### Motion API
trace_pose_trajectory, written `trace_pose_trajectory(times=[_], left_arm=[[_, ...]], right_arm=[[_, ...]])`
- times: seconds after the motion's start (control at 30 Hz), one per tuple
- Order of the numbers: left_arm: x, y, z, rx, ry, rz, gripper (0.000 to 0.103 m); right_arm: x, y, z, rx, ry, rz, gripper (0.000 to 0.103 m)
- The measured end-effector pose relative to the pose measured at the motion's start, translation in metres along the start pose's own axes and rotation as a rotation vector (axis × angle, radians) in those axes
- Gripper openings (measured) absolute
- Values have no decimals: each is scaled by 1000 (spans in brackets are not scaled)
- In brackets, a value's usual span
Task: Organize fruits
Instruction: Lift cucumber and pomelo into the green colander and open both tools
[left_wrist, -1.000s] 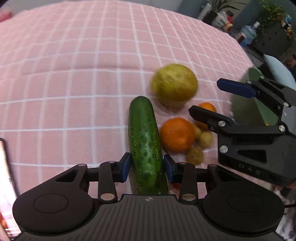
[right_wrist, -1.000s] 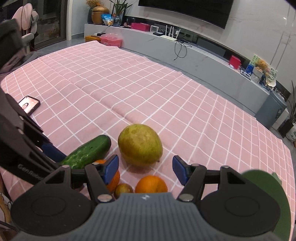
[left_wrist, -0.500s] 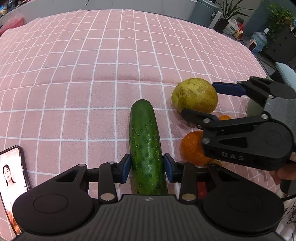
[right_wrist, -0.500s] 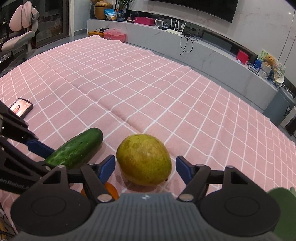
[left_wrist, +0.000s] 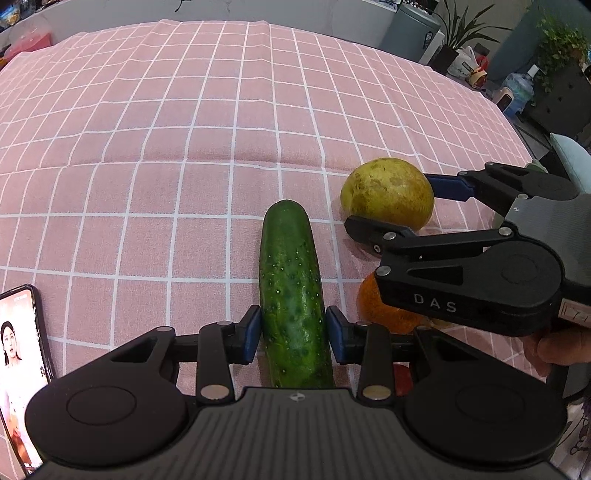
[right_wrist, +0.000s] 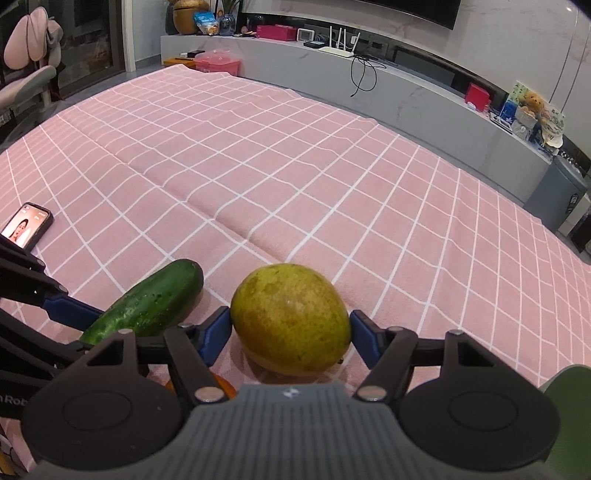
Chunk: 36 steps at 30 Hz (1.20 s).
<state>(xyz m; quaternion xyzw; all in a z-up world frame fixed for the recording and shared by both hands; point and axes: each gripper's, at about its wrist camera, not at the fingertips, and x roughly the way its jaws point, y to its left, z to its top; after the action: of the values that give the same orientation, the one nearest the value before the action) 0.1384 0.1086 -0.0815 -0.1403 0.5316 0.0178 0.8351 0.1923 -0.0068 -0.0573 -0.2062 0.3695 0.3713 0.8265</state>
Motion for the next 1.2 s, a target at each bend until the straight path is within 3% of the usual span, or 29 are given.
trace_pose_trajectory(times=[0.17,0.47,0.8,1.0,1.2], left_arm=[[-4,-1,-3,9,-15,6,41],[-13,-2,-11,3,-42,10,41],[-53,-2,-13,-47,-146,-64,41],[-80,-35,-6,-13,-208,-131,41],[-87,-89,6,37,-222,-214,41]], right_arm=[[-6,5,0,-1,-3,-14,65],[-54,-5,-5,18,-44,-51,65],[-131,-35,-32,76,-130,-102,65],[-165,-68,-58,135,-127,-166,65],[-183,-93,-84,168,-93,-216,65]])
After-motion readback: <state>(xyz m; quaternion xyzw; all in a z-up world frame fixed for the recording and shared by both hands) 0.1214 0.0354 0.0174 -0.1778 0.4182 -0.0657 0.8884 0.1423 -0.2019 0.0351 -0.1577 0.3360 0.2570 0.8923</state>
